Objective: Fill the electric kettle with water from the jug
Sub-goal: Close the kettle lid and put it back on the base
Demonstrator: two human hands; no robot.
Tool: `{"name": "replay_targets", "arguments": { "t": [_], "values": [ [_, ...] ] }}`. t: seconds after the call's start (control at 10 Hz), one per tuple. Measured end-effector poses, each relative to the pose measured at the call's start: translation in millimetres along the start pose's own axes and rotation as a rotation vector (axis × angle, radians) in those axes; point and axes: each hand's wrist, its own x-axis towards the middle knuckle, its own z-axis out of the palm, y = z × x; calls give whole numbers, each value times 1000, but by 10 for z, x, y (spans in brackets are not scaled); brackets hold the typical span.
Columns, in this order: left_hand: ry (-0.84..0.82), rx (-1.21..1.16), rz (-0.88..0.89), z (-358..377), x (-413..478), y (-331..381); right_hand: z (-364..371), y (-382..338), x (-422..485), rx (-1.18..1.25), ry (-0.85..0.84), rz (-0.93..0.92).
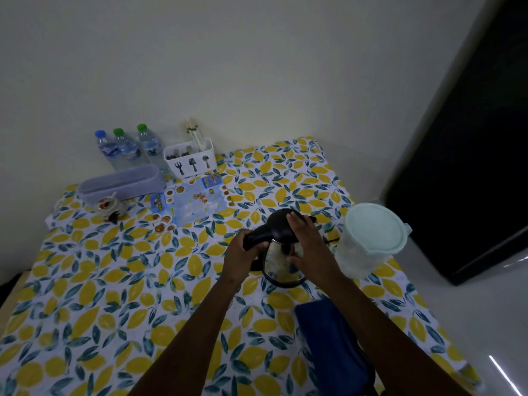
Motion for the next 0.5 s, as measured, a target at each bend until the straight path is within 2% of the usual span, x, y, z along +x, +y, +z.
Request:
{"name": "replay_targets", "arguments": {
  "t": [0.3,0.4,0.5],
  "values": [
    [20,154,87,-13,-14,-68,-19,11,4,4,-14,-32],
    [42,356,196,-156,-112,-70,-88,-102,34,-94,84,-28],
    [102,431,259,-312,-108,-4,-104,-233,114,-152,181,-58]
  ]
}}
